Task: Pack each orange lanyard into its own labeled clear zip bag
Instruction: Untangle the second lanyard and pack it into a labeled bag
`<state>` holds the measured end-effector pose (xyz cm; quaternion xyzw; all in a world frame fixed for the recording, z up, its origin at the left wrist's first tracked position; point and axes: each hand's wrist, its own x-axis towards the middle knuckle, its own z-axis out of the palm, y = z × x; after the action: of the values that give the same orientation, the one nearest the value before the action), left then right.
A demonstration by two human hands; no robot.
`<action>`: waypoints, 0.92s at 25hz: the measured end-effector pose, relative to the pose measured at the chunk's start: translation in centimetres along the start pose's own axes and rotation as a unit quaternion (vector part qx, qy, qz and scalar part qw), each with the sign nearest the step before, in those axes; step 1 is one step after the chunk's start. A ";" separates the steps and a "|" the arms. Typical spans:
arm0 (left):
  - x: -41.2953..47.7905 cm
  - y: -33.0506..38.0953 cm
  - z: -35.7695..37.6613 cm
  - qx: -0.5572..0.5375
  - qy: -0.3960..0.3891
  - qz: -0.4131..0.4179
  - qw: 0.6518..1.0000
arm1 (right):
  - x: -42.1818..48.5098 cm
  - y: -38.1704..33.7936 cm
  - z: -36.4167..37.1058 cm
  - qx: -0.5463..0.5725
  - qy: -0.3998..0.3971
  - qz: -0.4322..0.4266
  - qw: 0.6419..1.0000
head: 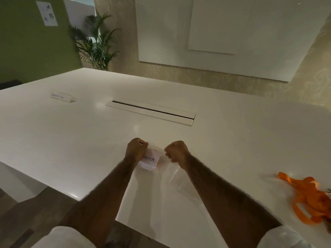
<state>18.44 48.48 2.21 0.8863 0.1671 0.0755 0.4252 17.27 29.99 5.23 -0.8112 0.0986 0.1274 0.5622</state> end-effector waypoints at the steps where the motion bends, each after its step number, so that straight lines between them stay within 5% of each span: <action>1: -0.1 -0.1 0.0 0.008 -0.001 0.001 1.000 | -0.1 0.1 -0.2 -0.008 0.000 -0.008 1.000; 9: -1.1 0.8 0.0 0.125 0.009 -0.015 0.992 | -1.4 1.1 -3.8 -0.158 0.031 -0.079 0.984; 13: -3.7 3.8 2.5 0.177 0.108 0.122 0.971 | -2.6 2.7 -7.9 -0.170 0.085 -0.093 0.977; 23: -15.9 18.6 17.0 0.121 -0.100 0.330 0.931 | -10.4 8.3 -25.3 -0.223 0.232 -0.068 0.944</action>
<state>12.65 19.56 6.16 0.9391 -0.1707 0.1021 0.2804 7.35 3.60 9.62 -0.9276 0.1401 -0.0845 0.3360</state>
